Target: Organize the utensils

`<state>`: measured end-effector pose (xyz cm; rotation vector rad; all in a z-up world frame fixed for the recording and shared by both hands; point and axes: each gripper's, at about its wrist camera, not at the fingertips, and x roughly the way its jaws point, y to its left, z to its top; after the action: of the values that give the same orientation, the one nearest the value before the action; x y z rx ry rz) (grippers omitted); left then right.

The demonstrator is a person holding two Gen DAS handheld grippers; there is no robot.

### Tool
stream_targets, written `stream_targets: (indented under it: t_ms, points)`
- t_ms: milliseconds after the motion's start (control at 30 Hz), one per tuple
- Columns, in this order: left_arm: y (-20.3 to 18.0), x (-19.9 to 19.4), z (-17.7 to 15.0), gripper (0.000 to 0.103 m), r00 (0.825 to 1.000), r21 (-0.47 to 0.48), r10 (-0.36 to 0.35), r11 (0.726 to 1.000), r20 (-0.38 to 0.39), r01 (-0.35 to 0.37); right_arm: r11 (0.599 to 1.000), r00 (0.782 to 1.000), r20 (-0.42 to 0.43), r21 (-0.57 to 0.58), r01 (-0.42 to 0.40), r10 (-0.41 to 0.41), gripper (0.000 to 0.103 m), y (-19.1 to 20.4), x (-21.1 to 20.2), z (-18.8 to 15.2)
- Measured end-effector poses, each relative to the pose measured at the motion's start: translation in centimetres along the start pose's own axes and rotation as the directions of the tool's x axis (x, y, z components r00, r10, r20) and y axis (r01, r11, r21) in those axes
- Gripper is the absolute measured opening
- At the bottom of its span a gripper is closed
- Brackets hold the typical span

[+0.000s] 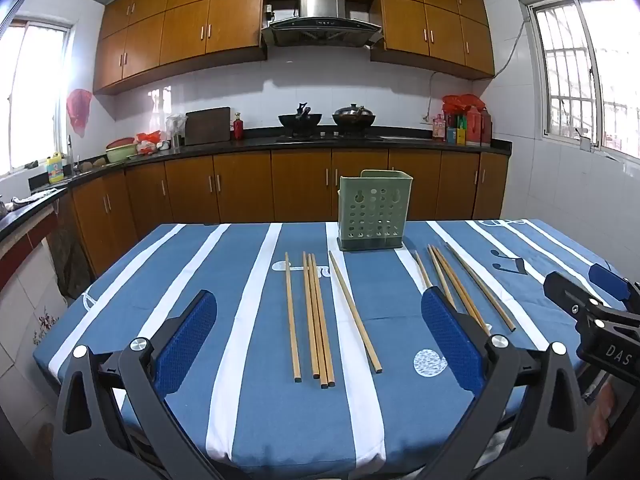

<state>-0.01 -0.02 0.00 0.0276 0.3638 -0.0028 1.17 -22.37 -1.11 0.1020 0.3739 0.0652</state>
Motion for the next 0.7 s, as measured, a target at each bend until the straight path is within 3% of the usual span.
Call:
stream_targets:
  t_ms: [700]
  points:
    - [0.01,0.02,0.01,0.101,1.000,-0.003,-0.002,1.000,-0.005,0.002,1.000,1.000,0.001,0.001,-0.001,0.001,0.099,-0.02,0.04,-0.04]
